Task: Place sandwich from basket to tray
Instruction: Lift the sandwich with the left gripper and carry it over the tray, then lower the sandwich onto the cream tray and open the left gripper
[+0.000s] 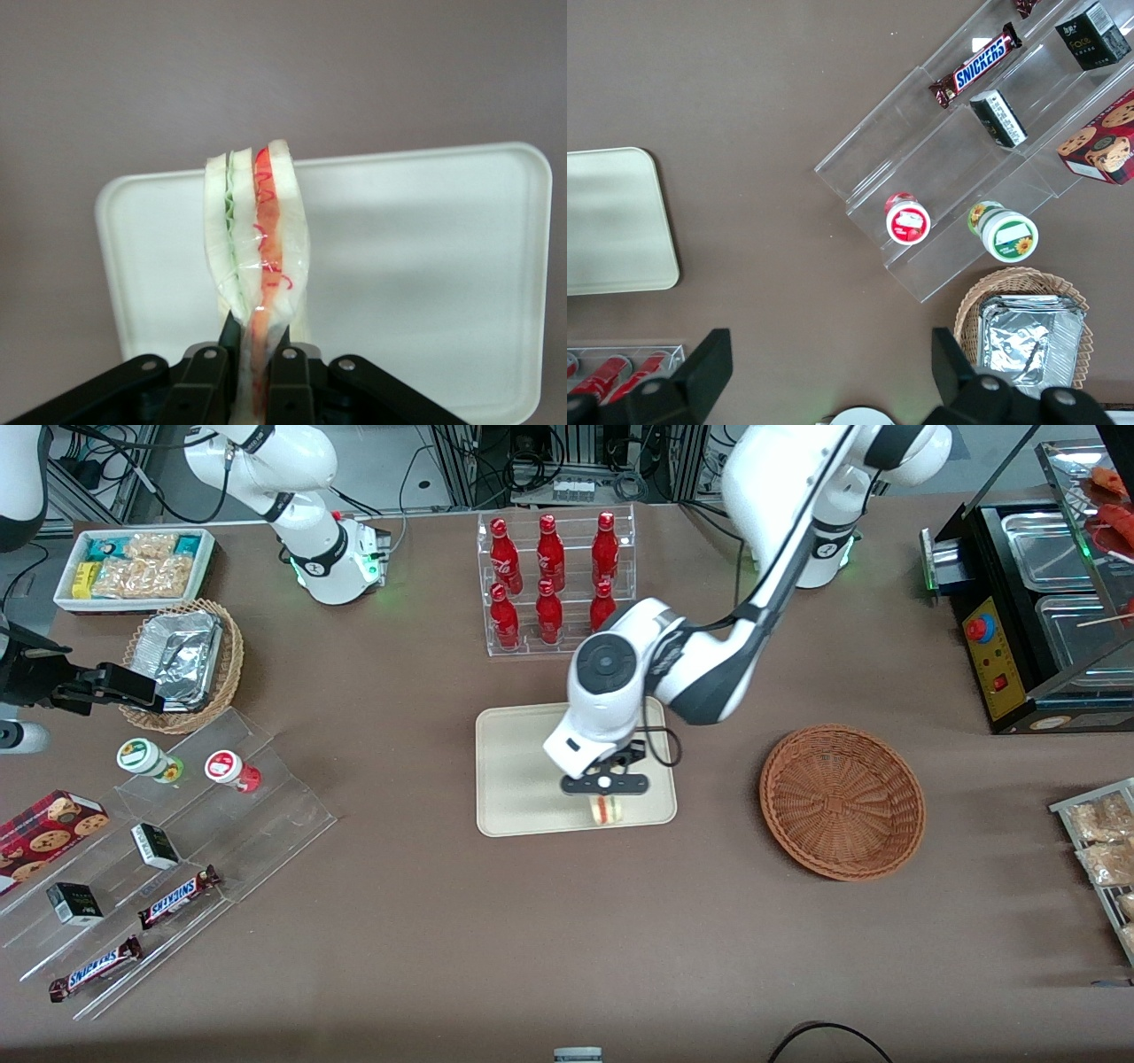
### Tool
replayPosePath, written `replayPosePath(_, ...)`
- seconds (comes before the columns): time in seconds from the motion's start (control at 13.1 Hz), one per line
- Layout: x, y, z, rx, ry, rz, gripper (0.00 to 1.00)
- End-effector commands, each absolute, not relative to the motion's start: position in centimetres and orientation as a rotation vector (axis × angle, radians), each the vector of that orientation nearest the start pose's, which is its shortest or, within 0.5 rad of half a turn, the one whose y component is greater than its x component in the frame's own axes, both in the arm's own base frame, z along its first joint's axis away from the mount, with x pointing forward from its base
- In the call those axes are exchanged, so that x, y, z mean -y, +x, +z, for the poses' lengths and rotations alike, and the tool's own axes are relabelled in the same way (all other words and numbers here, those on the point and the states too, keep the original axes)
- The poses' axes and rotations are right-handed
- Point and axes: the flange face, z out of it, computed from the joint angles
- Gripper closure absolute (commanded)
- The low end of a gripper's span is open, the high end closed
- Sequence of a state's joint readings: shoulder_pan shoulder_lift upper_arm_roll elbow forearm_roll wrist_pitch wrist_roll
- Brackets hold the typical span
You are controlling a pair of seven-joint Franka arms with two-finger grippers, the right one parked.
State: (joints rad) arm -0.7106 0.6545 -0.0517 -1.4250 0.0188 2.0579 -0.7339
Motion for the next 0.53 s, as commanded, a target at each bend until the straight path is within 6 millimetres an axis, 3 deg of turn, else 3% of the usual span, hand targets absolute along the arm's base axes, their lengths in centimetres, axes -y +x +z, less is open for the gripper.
replayPosePath(0.0, 52.1, 52.7, 29.1, -0.033, -3.153, 0.017, 1.00)
replayPosePath(0.15, 53.7, 51.0, 26.9, -0.089, -3.133, 0.045, 1.00)
replayPosePath(0.38, 54.0, 50.5, 25.4, -0.108, -3.129, 0.051, 1.00)
replayPosePath(0.46, 54.0, 50.5, 25.4, -0.100, -3.128, 0.056, 0.62)
